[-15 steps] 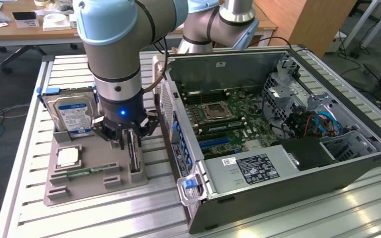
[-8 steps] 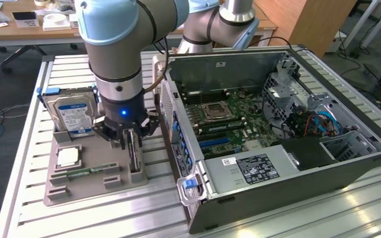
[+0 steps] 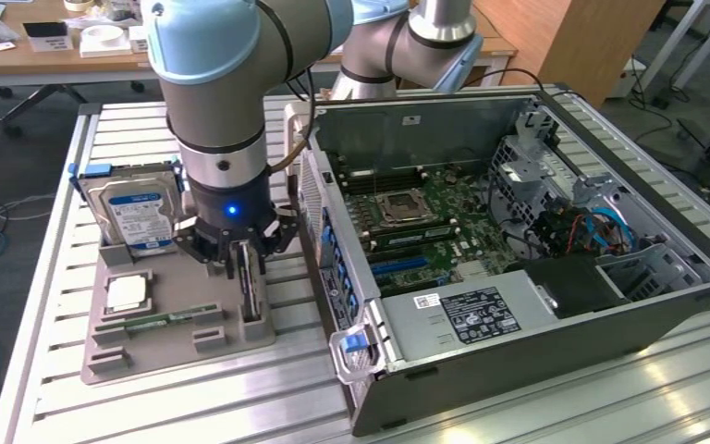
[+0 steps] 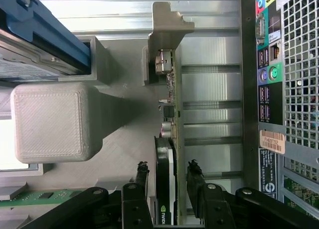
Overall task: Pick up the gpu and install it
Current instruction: 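Pick up the gpu and move the gpu toward the slot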
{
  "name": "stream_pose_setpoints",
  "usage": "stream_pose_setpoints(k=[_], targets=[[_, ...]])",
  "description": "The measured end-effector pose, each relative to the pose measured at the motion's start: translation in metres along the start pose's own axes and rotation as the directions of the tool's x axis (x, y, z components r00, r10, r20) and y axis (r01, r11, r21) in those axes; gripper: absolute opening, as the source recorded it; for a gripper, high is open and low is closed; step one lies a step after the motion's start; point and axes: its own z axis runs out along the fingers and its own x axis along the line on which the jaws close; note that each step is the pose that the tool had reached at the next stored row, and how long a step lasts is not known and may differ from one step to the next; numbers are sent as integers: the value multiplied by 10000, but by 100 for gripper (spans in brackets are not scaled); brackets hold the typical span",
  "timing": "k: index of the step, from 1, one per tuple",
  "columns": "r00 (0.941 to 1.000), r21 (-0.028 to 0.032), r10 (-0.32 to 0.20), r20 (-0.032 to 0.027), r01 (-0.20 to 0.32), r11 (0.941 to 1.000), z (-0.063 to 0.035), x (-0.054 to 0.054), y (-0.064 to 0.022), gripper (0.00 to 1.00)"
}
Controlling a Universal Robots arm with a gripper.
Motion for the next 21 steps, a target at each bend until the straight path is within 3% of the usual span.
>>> stream_pose_setpoints(k=[5,8,21], targets=[[10000,0,0,-1,0,10000,0,0,0,43],[10000,0,0,-1,0,10000,0,0,0,31],[10000,0,23,-13,-23,10000,1,-3,0,31]])
